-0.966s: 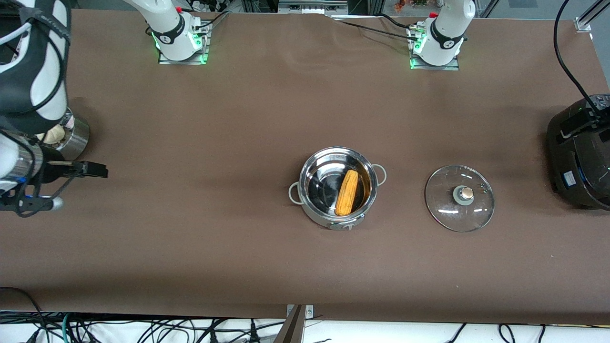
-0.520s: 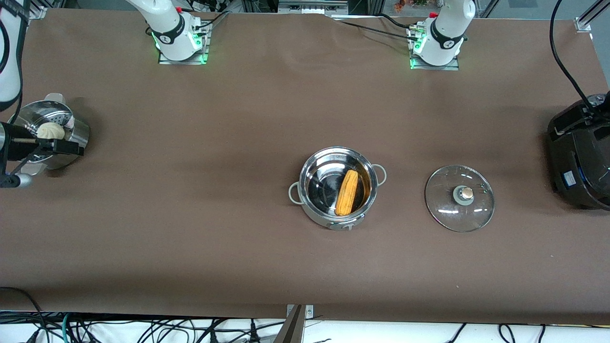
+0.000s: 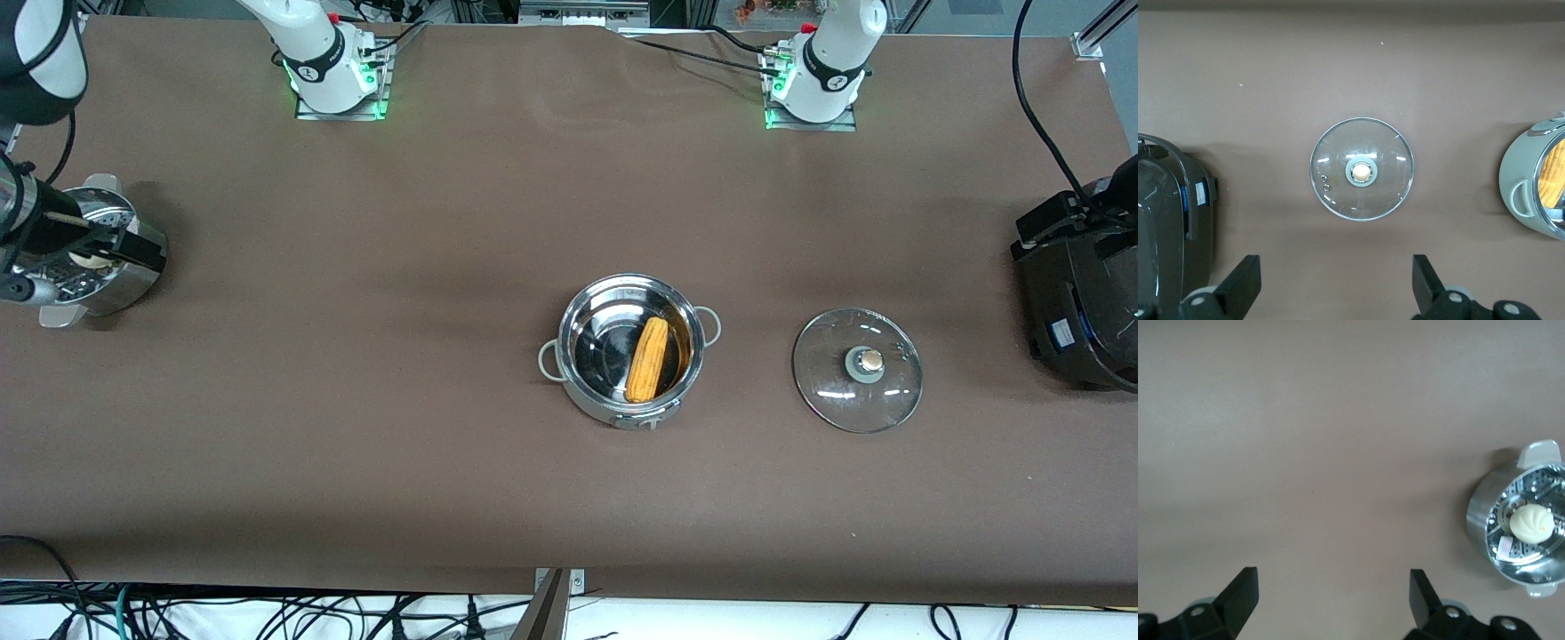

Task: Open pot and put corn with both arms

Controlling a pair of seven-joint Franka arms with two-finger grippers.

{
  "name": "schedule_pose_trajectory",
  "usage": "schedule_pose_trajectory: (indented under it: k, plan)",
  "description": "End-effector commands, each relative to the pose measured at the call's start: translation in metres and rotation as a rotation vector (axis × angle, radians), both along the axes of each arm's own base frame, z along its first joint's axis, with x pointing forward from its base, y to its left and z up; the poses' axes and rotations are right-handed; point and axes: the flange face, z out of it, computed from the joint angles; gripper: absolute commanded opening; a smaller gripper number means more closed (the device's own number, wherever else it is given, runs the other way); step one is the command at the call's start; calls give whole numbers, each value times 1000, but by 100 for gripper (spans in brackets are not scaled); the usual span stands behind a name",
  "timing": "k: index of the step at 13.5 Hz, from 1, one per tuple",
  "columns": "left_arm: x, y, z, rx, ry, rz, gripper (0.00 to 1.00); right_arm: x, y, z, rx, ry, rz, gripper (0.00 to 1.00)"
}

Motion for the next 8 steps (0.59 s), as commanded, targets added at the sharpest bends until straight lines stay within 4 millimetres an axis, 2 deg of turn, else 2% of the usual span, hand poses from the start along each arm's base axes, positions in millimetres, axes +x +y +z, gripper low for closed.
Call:
schedule_pose_trajectory:
  k: [1,4,8]
  plan:
    - [-3,0,10,-8,6,1,100,-30,-9,27,-3,-28,-26,100]
    - [-5,0,7,-11,28,3,100,-41,3,27,-8,15,11,100]
    - [-6,0,7,-10,39,0,100,-18,2,9,2,40,84,100]
